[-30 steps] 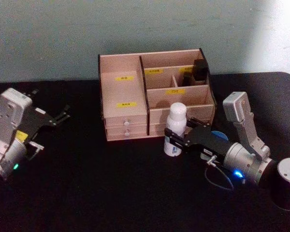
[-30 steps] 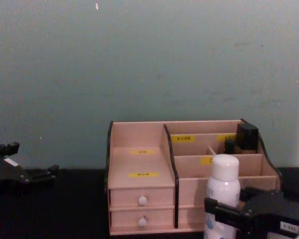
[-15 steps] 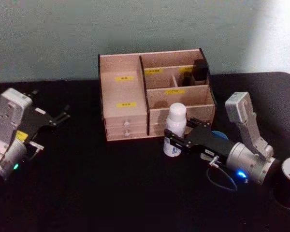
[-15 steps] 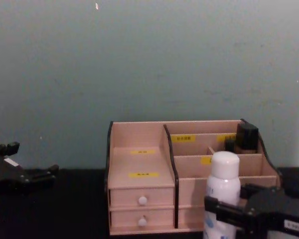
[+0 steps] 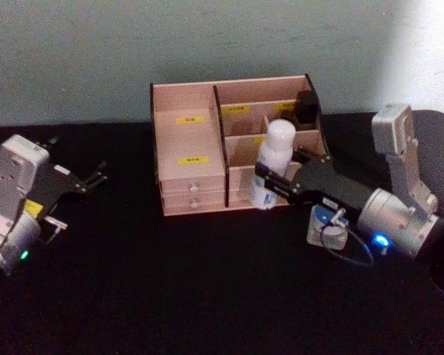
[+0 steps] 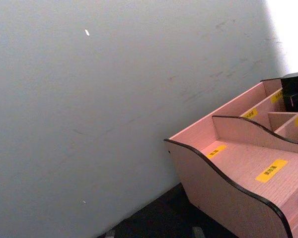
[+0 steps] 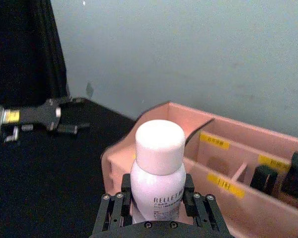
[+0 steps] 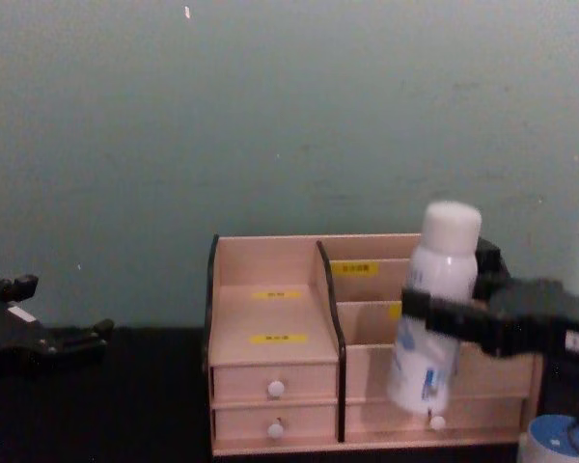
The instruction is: Pick up the facial cleanser and watermelon frost from the table and place them into the tiered storage box.
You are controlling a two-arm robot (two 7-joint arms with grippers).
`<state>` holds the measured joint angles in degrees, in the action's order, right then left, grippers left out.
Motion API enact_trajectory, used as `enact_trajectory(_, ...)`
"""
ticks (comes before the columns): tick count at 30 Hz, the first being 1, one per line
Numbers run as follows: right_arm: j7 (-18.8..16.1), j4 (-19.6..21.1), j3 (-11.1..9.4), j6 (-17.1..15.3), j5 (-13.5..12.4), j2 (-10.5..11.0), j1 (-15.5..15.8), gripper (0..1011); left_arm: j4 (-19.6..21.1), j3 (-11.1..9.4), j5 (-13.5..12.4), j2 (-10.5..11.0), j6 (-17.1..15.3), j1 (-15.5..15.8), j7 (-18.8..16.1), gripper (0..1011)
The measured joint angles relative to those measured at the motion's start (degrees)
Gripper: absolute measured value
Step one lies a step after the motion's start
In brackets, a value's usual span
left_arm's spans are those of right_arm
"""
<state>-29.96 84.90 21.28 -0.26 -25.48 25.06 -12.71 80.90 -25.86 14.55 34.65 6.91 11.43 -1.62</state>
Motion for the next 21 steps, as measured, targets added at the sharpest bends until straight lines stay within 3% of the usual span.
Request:
enact_trajectory(11,2.57,-2.16,-0.46,-0.15,-1.28,-2.09,-4.75,594,0.00,0.00,0.00,0.00,0.00,0.00,0.00,1001)
enact_trajectory(21,5.24,-7.37,-0.57,1.34,0.52,-4.88,-9.26,594,0.00,0.00,0.00,0.00,0.00,0.00,0.00,1001)
